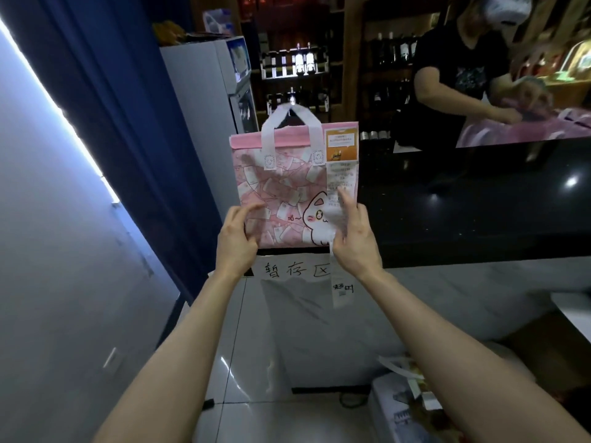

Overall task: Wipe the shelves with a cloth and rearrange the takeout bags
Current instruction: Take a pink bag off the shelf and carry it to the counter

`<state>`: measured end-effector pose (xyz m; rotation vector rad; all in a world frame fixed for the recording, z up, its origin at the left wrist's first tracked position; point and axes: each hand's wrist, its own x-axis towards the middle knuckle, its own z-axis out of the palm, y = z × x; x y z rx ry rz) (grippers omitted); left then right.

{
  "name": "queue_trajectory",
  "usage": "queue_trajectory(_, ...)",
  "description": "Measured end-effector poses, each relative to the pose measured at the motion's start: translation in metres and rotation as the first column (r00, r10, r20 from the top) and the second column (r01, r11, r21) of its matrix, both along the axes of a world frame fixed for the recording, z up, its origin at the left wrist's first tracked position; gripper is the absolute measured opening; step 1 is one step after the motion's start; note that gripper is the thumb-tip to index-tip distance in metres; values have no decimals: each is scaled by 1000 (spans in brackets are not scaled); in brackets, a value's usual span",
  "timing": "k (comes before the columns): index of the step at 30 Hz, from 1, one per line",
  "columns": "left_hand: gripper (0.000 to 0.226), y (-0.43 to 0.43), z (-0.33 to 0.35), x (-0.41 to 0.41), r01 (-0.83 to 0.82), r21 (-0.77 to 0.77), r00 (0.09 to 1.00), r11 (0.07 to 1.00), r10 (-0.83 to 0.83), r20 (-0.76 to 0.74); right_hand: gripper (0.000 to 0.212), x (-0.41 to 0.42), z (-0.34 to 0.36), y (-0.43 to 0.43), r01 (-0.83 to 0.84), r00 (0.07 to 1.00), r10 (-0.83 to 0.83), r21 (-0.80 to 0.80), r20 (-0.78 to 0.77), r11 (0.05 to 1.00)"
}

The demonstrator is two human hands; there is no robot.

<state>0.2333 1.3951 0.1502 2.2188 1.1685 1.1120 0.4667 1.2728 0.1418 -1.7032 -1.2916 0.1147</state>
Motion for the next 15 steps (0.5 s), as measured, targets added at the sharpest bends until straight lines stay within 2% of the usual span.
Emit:
queue_trajectory(9,91,1,-16,-6,18,23,999,1000,-17,-50,96,8,-11,1,9,1000,-10,32,4,999)
queue_trajectory(15,68,-6,-18,-12,31,71,999,997,-28,-43,85,8,-13,-11,-6,1000,5,59,10,998)
